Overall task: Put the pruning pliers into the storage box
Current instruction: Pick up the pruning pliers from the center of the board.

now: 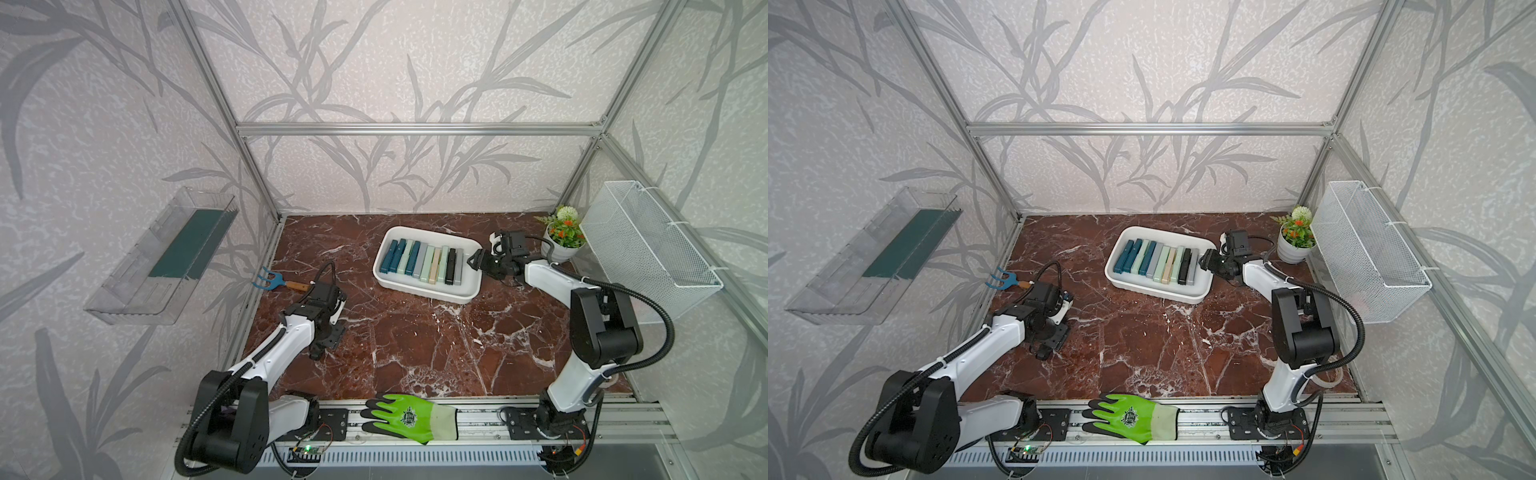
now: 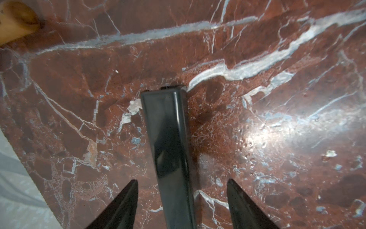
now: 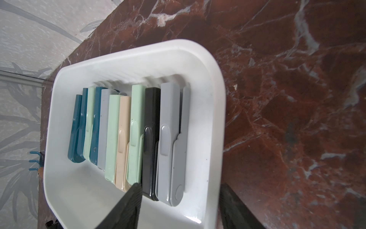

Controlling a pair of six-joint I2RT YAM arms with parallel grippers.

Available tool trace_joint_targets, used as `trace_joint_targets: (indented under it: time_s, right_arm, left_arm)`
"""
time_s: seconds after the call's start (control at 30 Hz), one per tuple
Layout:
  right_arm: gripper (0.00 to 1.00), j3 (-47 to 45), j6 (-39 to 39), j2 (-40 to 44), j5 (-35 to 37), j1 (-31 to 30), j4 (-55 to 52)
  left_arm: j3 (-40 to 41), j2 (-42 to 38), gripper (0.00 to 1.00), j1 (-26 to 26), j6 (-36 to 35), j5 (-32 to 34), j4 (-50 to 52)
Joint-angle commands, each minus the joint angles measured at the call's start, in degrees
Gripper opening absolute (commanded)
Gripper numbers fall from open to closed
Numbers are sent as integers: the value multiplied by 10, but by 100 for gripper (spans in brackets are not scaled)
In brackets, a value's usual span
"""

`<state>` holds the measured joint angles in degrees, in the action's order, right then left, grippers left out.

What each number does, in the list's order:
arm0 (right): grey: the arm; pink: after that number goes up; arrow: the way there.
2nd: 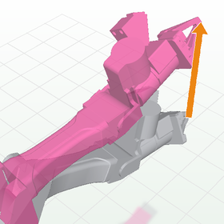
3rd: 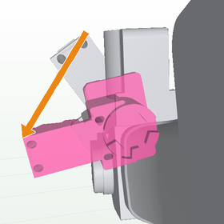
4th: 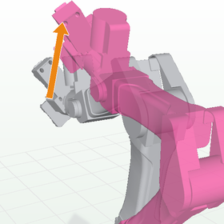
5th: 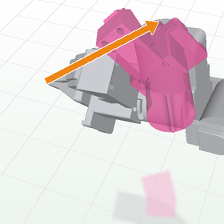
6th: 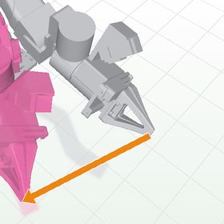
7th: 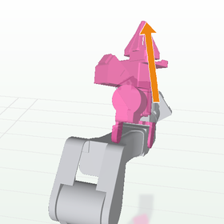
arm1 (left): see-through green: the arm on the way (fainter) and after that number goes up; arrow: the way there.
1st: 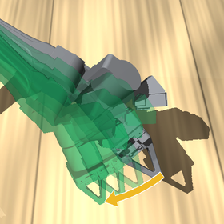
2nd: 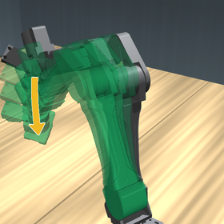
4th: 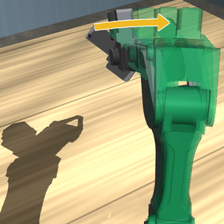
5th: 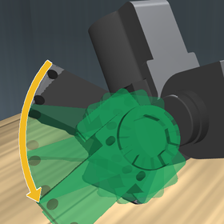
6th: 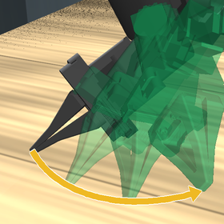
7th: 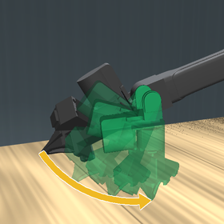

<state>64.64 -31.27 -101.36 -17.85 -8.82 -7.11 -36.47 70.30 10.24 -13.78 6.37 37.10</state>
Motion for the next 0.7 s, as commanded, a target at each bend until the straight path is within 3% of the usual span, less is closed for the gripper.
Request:
trace_joint_targets:
  time_s: [0.0, 0.17, 0.67]
  right_arm:
    - [62, -6, -7, -12, -12, 4, 12]
    - [62, -3, -8, -19, -17, 10, 14]
    - [61, 13, -10, -34, -21, 17, 11]
  left_arm:
    - [-12, 13, 72, -5, -10, 8, -4]
    - [-18, 39, 67, -5, -16, -1, 2]
    - [-30, 67, 31, -5, -16, 14, -1]
